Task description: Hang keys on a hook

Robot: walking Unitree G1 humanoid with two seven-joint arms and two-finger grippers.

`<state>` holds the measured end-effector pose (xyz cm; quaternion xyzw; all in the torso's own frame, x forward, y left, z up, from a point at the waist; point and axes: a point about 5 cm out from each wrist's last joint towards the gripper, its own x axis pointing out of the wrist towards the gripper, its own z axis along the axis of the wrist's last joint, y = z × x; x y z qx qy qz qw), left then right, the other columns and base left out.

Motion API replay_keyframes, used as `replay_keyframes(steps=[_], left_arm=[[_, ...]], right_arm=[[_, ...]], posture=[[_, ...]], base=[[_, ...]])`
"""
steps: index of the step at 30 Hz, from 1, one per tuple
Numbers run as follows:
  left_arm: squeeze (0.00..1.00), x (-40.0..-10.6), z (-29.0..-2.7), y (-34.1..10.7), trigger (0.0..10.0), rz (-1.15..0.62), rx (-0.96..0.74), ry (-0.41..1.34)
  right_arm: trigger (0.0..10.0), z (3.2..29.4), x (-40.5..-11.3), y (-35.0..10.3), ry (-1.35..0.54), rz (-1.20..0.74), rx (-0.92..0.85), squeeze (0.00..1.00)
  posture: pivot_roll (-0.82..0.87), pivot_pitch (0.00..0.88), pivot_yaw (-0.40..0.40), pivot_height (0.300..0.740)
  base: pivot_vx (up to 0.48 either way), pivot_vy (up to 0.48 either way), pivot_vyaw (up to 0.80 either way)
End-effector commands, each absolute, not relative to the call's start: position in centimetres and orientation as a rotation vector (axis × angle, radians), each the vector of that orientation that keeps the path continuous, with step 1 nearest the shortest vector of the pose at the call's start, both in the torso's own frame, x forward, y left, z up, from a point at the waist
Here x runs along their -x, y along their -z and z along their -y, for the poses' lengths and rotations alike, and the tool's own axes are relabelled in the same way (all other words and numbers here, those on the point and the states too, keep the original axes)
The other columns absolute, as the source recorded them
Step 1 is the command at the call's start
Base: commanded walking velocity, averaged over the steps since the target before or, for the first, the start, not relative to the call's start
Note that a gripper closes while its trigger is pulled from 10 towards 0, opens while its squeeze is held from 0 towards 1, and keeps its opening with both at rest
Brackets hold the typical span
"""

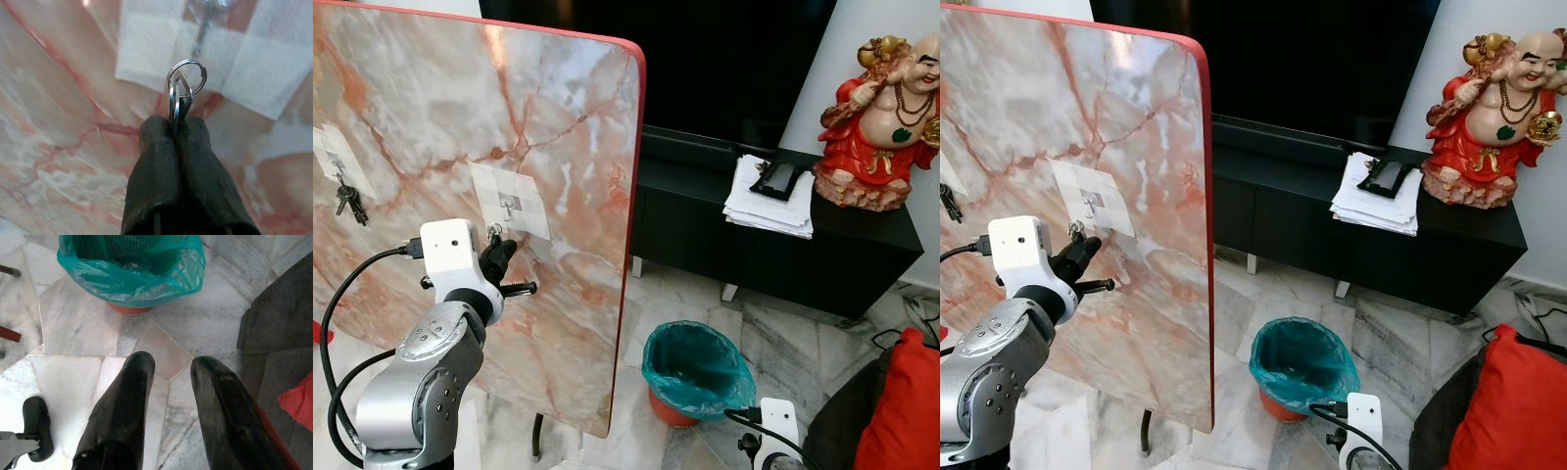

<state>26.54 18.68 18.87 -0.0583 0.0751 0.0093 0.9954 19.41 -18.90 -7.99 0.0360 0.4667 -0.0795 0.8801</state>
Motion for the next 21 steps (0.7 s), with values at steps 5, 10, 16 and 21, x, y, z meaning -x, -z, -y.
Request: replay_keyframes(steps=[5, 10, 16, 21], left_arm=[[0.00, -26.8, -18.5, -18.7, 10.0, -0.169, 0.107, -0.010], [0.00, -27.0, -18.4, -19.3, 10.0, -0.149, 0.110, -0.004], [0.00, -27.1, -18.7, -19.7, 10.0, -0.134, 0.106, -0.019], [0.00, -27.3, -18.7, -19.9, 10.0, -0.131, 0.108, -0.020]], right_arm=[[10.0, 19.1, -19.1, 8.1, 0.168, -0.987, -0.071, 0.00], [10.0, 19.1, -19.2, 8.1, 0.169, -0.986, -0.072, 0.00], [10.0, 19.1, -19.2, 8.1, 0.168, -0.987, -0.069, 0.00], [10.0, 19.2, -19.2, 8.1, 0.167, -0.987, -0.069, 0.00]], posture=[[0.10, 0.000, -0.081, 0.740], [0.09, 0.000, -0.081, 0.740], [0.10, 0.000, -0.086, 0.740], [0.10, 0.000, -0.086, 0.740]], base=[[0.000, 0.000, 0.00], [0.000, 0.000, 0.00], [0.000, 0.000, 0.00], [0.000, 0.000, 0.00]])
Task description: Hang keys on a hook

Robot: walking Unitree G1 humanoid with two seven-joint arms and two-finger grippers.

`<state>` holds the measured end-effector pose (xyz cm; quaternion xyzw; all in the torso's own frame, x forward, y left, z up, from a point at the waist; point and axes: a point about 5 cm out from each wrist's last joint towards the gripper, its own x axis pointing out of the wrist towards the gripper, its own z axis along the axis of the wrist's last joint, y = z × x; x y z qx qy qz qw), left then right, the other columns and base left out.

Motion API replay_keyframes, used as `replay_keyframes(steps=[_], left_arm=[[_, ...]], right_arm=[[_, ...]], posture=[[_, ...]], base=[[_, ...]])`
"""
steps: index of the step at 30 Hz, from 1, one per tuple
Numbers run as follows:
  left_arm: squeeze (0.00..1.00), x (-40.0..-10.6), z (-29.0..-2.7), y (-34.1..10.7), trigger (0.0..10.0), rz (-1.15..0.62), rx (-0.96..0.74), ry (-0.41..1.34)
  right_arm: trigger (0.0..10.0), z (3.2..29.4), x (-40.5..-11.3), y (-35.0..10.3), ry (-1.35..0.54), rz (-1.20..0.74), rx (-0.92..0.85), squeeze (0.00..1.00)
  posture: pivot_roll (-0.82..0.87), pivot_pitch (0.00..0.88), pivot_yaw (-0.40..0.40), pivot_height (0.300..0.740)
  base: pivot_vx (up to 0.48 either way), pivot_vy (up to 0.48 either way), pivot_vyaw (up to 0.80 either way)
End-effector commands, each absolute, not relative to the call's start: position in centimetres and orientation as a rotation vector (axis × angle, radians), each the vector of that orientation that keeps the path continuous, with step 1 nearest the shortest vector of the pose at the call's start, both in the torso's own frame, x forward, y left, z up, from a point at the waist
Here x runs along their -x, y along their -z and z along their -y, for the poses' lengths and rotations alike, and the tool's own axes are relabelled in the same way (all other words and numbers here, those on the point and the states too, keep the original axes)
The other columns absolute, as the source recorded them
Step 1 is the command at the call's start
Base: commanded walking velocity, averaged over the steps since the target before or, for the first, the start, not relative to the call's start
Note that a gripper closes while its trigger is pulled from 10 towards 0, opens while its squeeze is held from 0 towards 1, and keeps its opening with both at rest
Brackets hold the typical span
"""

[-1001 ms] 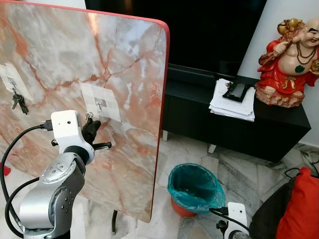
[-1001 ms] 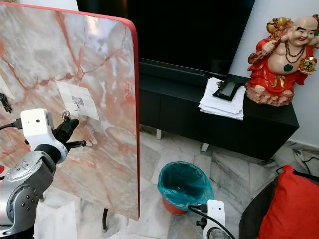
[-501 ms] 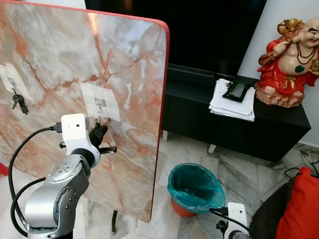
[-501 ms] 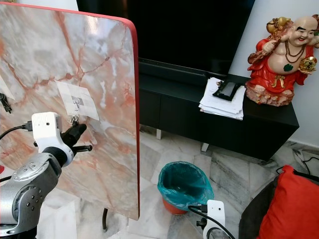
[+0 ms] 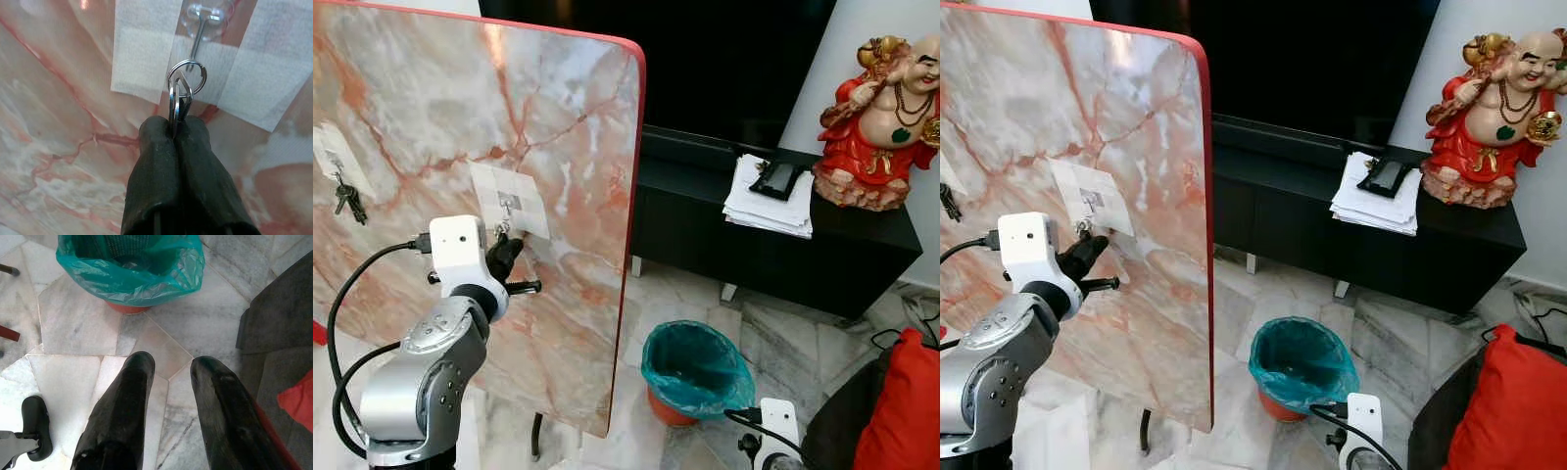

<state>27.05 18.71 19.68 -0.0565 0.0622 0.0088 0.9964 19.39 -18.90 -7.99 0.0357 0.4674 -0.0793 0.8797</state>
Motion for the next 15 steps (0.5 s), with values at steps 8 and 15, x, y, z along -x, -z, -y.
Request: replay_keyframes(steps=[8, 15], left_arm=[[0.00, -27.56, -18.85, -19.92, 10.0, -0.133, 0.125, -0.024], [0.00, -27.74, -18.82, -20.02, 10.0, -0.138, 0.131, -0.018]], right_arm=[[10.0, 19.15, -19.22, 8.06, 0.168, -0.986, -0.070, 0.00], [10.0, 19.14, -19.22, 8.06, 0.169, -0.986, -0.070, 0.00]], posture=[[0.09, 0.000, -0.087, 0.740], [0.09, 0.000, -0.087, 0.740]], base=[[0.000, 0.000, 0.00], [0.000, 0.000, 0.00]])
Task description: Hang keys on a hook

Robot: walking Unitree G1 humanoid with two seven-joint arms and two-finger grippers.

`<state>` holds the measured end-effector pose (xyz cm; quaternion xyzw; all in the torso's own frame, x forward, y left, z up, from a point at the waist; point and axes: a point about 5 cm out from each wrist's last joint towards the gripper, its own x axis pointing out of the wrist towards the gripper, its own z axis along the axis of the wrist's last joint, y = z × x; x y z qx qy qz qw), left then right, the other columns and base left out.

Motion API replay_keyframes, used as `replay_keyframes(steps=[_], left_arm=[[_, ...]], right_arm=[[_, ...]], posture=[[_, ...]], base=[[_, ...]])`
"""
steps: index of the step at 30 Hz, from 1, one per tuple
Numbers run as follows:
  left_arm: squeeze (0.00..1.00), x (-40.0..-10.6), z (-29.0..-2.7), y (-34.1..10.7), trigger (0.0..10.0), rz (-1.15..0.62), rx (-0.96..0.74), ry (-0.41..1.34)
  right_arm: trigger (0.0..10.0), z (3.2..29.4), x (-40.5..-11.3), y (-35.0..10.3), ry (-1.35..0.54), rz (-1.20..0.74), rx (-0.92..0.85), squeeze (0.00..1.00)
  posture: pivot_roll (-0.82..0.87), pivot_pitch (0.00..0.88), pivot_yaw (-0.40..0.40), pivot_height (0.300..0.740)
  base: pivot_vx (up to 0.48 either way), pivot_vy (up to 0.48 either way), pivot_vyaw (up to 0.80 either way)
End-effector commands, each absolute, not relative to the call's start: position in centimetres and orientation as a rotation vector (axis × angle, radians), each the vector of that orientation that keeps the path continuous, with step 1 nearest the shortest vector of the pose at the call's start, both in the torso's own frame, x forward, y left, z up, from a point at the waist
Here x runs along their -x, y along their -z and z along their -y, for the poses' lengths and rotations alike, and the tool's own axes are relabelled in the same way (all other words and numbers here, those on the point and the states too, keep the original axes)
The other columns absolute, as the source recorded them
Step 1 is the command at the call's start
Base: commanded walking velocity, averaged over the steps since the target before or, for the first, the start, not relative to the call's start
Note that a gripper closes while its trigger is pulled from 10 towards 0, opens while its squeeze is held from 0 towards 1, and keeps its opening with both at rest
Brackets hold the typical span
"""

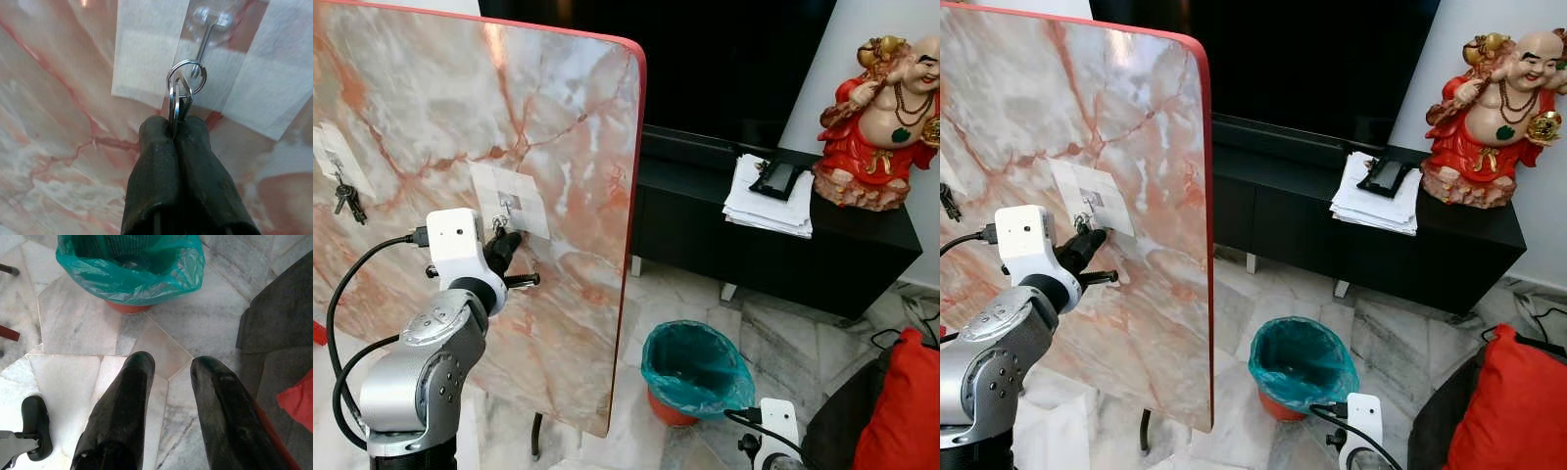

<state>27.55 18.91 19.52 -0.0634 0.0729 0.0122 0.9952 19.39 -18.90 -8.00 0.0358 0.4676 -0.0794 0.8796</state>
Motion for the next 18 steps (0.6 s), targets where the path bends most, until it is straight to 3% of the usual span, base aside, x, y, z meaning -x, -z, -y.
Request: replay_keyframes(steps=[1, 18], left_arm=[[0.00, -27.76, -18.82, -20.04, 10.0, -0.138, 0.133, -0.018], [0.00, -28.04, -18.57, -20.55, 10.0, -0.144, 0.166, 0.009]], right_arm=[[10.0, 19.14, -19.22, 8.06, 0.169, -0.986, -0.070, 0.00], [10.0, 19.14, -19.22, 8.06, 0.168, -0.987, -0.067, 0.00]], posture=[[0.09, 0.000, -0.087, 0.740], [0.09, 0.000, -0.085, 0.740]], base=[[0.000, 0.000, 0.00], [0.000, 0.000, 0.00]])
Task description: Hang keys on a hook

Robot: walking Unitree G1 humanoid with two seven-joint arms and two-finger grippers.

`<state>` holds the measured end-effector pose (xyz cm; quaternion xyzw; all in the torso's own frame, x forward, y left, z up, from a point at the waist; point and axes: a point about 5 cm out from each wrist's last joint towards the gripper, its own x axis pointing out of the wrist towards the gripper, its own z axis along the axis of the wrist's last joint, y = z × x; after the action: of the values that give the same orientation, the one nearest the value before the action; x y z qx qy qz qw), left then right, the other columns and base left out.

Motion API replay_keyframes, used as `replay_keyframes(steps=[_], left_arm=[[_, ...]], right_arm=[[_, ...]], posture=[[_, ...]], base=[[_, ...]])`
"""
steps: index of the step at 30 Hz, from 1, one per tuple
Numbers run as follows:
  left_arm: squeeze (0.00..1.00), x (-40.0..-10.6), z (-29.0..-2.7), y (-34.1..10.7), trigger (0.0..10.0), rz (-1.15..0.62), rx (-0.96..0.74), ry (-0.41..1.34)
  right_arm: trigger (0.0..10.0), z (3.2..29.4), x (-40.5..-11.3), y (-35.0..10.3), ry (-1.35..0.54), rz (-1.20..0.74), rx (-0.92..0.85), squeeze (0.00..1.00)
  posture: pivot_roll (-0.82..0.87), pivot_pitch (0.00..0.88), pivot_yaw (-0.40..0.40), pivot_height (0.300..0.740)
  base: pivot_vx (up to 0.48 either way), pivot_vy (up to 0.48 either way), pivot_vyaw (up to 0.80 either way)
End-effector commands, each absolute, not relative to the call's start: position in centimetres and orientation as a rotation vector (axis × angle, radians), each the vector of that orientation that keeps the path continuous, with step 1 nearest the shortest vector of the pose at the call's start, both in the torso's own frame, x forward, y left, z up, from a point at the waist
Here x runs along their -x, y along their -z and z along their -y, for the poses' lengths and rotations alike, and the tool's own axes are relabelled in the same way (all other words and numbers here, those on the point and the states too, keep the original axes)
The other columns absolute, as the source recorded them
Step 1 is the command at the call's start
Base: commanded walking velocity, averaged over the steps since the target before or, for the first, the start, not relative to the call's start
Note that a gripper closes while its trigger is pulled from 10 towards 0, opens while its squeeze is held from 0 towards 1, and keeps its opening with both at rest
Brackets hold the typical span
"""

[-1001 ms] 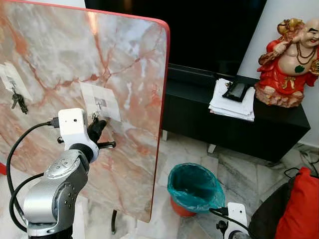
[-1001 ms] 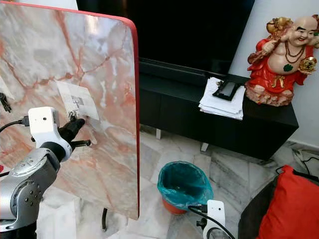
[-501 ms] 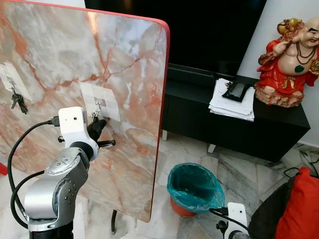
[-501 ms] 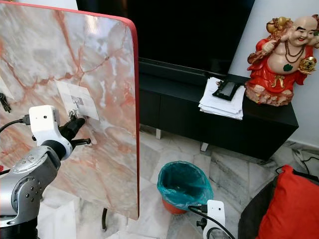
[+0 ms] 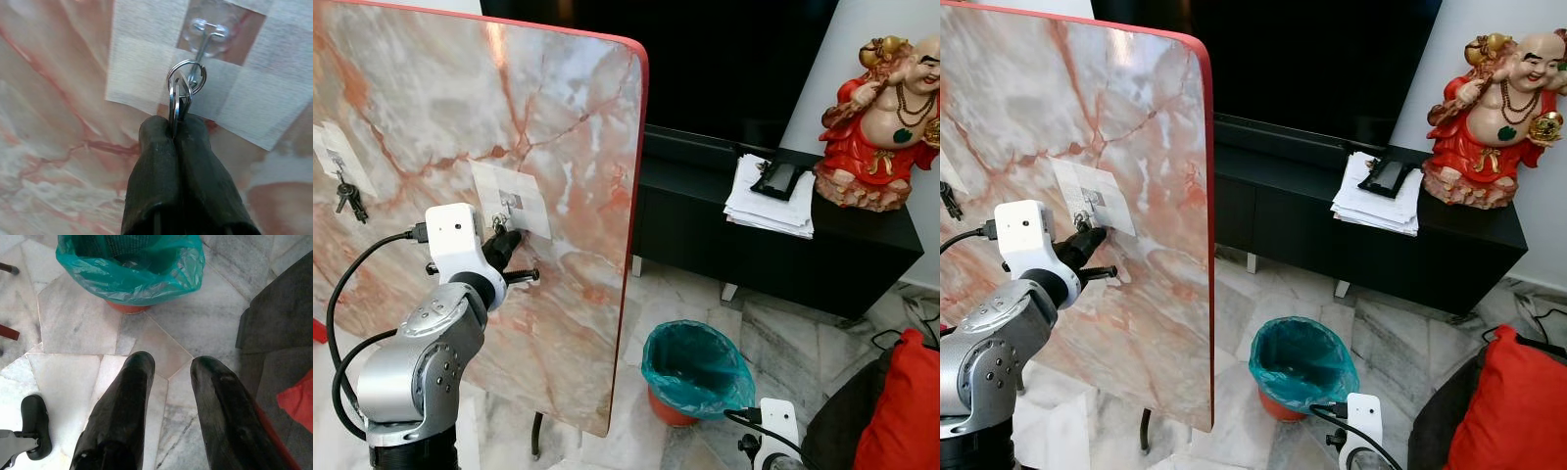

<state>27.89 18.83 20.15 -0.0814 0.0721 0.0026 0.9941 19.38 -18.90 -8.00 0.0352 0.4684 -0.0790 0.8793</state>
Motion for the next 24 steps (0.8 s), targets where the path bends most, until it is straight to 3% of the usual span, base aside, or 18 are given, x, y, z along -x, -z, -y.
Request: replay_keyframes(steps=[1, 24], left_arm=[[0.00, -28.04, -18.56, -20.55, 10.0, -0.144, 0.167, 0.010], [0.00, -27.97, -18.33, -20.41, 10.0, -0.165, 0.217, 0.011]], right_arm=[[10.0, 19.15, -19.22, 8.06, 0.168, -0.986, -0.067, 0.00], [10.0, 19.17, -19.23, 8.05, 0.166, -0.983, -0.073, 0.00]], posture=[[0.09, 0.000, -0.085, 0.740], [0.09, 0.000, -0.087, 0.740]], base=[[0.000, 0.000, 0.00], [0.000, 0.000, 0.00]])
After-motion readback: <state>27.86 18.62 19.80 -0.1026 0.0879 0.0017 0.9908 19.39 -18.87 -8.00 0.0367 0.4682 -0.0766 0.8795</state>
